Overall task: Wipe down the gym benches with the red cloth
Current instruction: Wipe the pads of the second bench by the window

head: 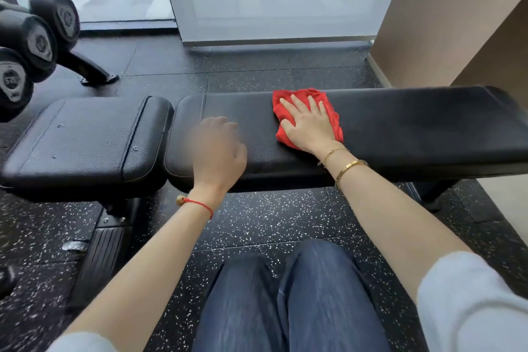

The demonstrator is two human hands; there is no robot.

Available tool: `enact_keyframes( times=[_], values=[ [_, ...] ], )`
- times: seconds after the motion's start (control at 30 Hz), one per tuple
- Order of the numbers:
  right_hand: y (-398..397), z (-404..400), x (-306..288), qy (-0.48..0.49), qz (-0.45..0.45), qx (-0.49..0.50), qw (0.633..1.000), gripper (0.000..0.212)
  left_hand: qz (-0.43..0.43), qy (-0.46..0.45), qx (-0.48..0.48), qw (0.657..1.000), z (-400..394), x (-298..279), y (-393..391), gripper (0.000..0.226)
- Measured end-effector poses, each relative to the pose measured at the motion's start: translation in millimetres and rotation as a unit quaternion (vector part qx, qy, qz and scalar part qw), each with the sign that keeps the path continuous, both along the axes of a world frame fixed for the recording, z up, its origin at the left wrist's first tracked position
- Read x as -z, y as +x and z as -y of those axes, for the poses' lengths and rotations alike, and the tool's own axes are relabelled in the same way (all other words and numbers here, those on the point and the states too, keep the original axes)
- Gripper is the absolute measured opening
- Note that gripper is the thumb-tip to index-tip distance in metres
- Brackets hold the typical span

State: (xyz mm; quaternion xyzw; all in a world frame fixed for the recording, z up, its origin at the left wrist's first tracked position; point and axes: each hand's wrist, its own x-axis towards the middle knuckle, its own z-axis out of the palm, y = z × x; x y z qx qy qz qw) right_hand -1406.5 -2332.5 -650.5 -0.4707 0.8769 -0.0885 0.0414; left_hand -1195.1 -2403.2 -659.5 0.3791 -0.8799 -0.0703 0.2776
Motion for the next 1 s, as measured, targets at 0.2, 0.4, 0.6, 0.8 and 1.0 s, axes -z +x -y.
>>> enact_keyframes(
  times=[0.2,0.4,0.6,0.8,1.0],
  values=[
    [-14.2,-24.0,-0.1,-0.027,-0.007,-0.098,0.995,0.057,0.001,0.024,0.011,1.0,-24.3,1.3,-65.9,0.032],
    [-101.5,-73.1,0.7,-0.017,-0.014,0.005,1.0,0.056,0.002,0.018,0.01,1.0,-27.4,12.5,-76.7,0.025],
    [-119.7,-48.4,2.2,-0.015,0.003,0.036,0.999,0.058,0.006,0.027,0.016,0.999,-29.1,7.2,-81.1,0.023],
    [-94.4,-56.0,-2.4,-0.011,0.015,-0.04,0.999,0.058,0.004,0.017,0.009,1.0,-28.3,7.8,-78.0,0.023],
    [-70.0,-108.6,0.7,-0.048,-0.006,-0.097,0.994,0.058,0.017,0.01,0.009,1.0,-32.0,8.9,-78.3,0.025]
  ],
)
